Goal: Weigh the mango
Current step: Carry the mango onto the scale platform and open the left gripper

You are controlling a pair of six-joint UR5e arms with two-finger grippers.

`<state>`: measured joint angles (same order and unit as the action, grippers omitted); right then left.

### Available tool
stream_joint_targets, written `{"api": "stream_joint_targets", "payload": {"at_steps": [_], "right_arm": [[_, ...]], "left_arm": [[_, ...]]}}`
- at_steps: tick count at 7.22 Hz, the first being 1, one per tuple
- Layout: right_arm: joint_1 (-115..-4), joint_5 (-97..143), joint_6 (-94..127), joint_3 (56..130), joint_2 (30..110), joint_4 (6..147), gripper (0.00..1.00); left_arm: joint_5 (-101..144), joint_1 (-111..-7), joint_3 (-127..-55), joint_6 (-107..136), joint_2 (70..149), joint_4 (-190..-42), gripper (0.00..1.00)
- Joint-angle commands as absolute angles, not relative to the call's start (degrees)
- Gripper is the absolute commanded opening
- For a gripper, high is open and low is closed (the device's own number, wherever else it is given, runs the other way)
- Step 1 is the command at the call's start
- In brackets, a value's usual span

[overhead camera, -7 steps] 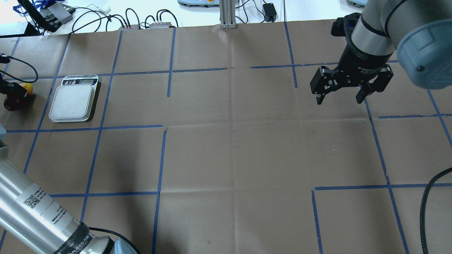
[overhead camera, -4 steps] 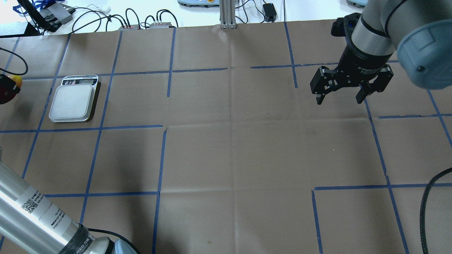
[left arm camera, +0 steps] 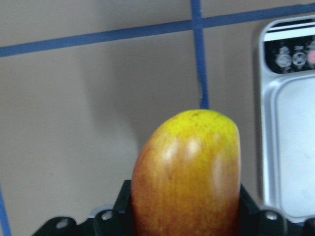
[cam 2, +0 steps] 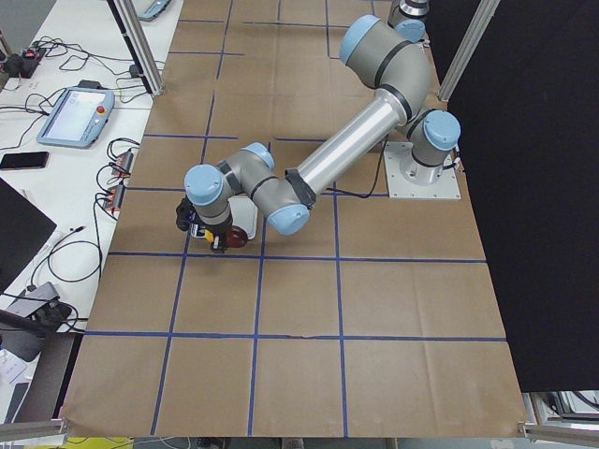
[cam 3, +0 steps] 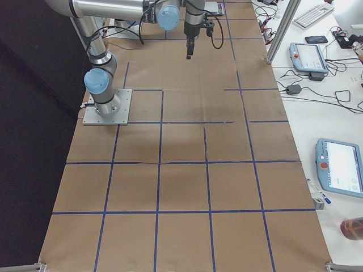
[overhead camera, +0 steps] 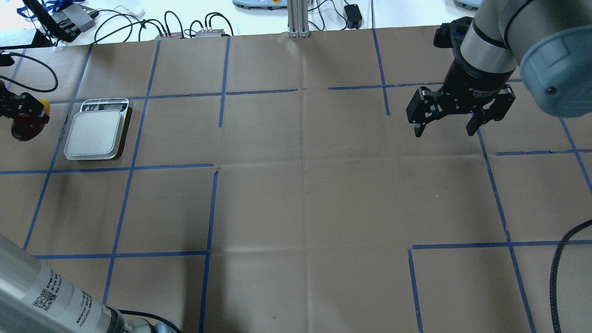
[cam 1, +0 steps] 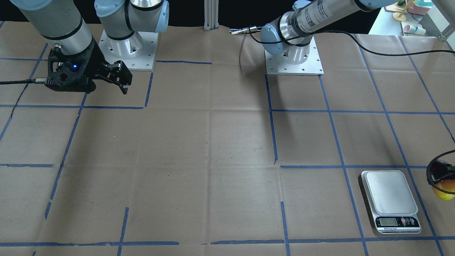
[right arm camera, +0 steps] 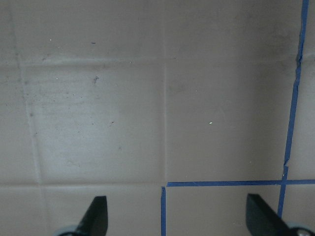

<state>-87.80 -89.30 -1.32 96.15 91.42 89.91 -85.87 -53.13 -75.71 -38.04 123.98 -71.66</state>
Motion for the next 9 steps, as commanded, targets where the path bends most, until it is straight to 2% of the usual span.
{"api": "stream_joint_targets", "payload": {"at_steps": [1, 4, 5, 6, 7, 9], "right_arm": [[-87.8, -89.3, -1.3, 96.2, 91.4, 89.9, 1.00], [-87.8, -89.3, -1.3, 96.2, 91.5, 89.9, 1.00], [-87.8, -89.3, -1.3, 96.2, 91.4, 89.9, 1.00], [-87.8, -89.3, -1.3, 96.2, 91.4, 89.9, 1.00], [-87.8, -89.3, -1.3, 96.2, 91.4, 89.9, 1.00], [-87.8, -89.3, -1.3, 96.2, 91.4, 89.9, 1.00]], "left_arm": [[-85.8, -60.3, -79.7, -26.6, 123.1, -68.0, 0.54], [-86.0, -61.1, -78.7, -25.8, 127.3, -65.0, 0.55], [-86.0, -61.1, -78.6, -25.9, 127.9, -64.2, 0.61], [-86.0, -61.2, -78.6, -25.9, 127.7, -64.2, 0.92], [-86.0, -61.3, -78.5, -25.9, 126.5, -64.2, 1.00], [-86.2, -61.3, -78.6, -25.8, 120.6, -65.6, 1.00]]}}
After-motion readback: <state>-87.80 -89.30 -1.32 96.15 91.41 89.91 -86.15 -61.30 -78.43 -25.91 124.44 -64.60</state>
